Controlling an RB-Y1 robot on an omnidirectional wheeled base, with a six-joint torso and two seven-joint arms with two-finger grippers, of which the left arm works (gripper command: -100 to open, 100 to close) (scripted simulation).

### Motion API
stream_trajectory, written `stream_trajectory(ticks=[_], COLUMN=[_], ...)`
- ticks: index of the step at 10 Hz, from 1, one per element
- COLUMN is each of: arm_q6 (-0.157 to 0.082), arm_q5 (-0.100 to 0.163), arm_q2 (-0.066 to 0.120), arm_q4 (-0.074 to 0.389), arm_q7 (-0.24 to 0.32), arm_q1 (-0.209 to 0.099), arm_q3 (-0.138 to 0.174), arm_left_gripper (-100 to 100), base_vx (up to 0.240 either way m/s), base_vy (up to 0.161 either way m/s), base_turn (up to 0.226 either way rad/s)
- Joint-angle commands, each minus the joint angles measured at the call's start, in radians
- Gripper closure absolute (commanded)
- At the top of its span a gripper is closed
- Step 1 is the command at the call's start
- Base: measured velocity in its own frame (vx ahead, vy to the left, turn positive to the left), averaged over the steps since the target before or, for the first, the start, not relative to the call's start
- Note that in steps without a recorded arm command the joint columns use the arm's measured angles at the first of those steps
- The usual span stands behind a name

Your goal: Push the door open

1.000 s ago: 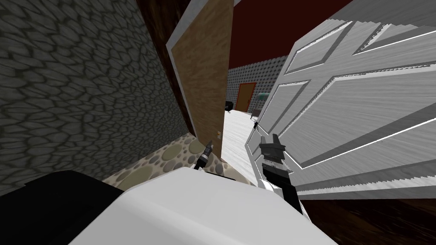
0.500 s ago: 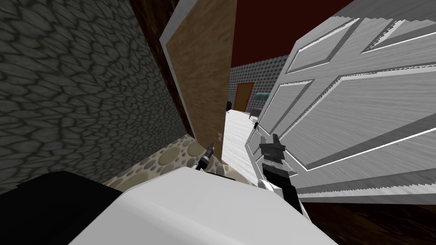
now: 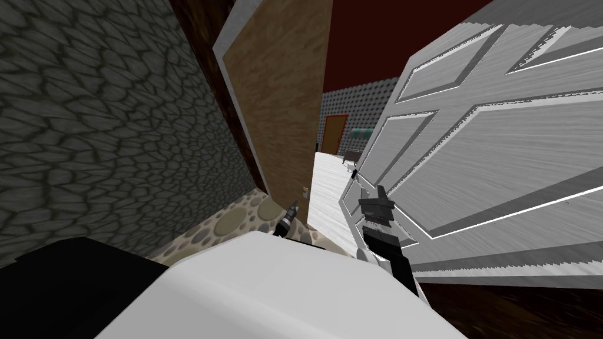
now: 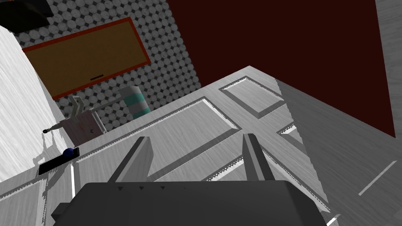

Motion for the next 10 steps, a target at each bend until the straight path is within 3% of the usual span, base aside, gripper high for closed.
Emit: stream_trajectory(ticks=[1,4,10], arm_q6=[-0.006,-0.014,-0.031], arm_q5=[0.000,0.000,0.006], arm_q2=[-0.003,-0.009,-0.010], arm_q4=[0.030,0.060,0.101], arm_q7=[0.001,-0.001,-0.007], arm_q1=[-0.011,-0.022,-0.040], arm_q3=[-0.009,-0.014,0.004], arm_left_gripper=[-100,-100,-100], base_vx=[0.101,0.050,0.186], base_vy=[0.087,0.066,-0.048], base_turn=[-0.067,-0.038,-0.029])
